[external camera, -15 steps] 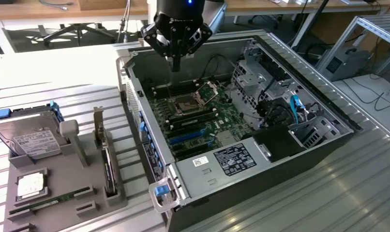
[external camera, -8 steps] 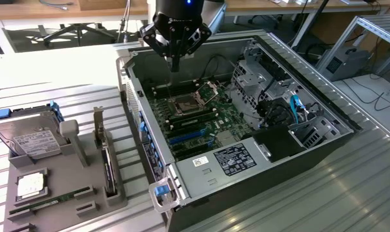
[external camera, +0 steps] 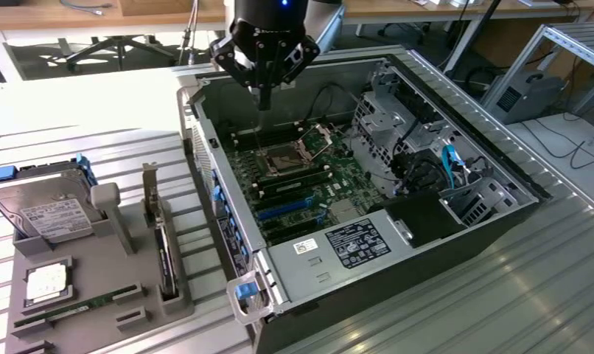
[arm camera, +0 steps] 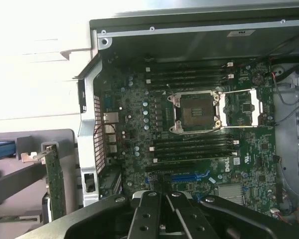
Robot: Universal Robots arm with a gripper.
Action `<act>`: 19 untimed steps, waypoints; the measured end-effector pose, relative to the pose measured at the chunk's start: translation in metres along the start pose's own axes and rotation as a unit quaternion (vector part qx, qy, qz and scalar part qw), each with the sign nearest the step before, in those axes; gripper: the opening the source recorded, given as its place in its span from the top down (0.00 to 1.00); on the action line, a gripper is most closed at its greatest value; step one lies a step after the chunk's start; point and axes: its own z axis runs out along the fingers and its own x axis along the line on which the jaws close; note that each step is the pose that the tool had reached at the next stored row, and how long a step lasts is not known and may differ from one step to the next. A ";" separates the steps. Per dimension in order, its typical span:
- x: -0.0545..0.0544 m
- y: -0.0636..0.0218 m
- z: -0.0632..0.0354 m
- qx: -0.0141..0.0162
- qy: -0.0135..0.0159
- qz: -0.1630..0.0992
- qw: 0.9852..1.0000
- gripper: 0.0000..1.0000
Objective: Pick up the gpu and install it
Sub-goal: 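Reach for the gpu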
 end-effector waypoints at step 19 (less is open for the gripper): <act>0.006 -0.0005 -0.0002 0.000 0.000 0.000 1.000 0.89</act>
